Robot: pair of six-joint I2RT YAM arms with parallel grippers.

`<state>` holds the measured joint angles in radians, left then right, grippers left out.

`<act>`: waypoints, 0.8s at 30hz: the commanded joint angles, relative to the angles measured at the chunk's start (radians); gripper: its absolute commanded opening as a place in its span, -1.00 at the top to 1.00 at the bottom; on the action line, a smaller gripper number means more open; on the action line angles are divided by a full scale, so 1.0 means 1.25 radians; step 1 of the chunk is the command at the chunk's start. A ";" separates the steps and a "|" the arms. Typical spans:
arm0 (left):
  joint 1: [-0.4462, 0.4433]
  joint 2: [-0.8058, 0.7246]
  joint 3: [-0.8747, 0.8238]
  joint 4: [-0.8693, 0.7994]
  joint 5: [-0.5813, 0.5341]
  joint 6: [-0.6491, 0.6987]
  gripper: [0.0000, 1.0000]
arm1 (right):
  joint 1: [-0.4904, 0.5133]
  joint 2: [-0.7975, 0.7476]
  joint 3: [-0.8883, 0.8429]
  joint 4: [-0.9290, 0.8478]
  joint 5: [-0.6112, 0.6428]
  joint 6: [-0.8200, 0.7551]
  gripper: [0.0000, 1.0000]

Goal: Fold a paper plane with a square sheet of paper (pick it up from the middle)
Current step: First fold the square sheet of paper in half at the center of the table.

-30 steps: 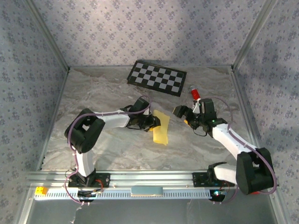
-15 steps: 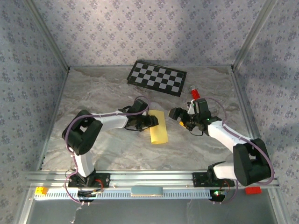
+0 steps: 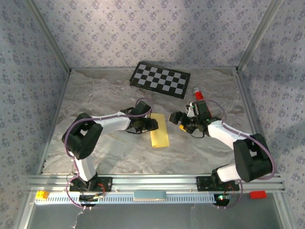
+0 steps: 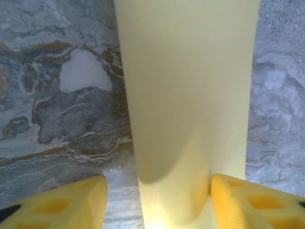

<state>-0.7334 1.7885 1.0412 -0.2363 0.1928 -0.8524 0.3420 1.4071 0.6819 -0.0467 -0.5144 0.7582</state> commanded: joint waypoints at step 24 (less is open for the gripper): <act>-0.015 0.106 0.121 -0.133 -0.028 0.061 -0.24 | 0.018 0.055 0.036 -0.031 0.000 -0.043 -0.55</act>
<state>-0.7364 1.8626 1.1625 -0.3923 0.1822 -0.8188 0.3588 1.4628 0.7006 -0.0513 -0.5201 0.7315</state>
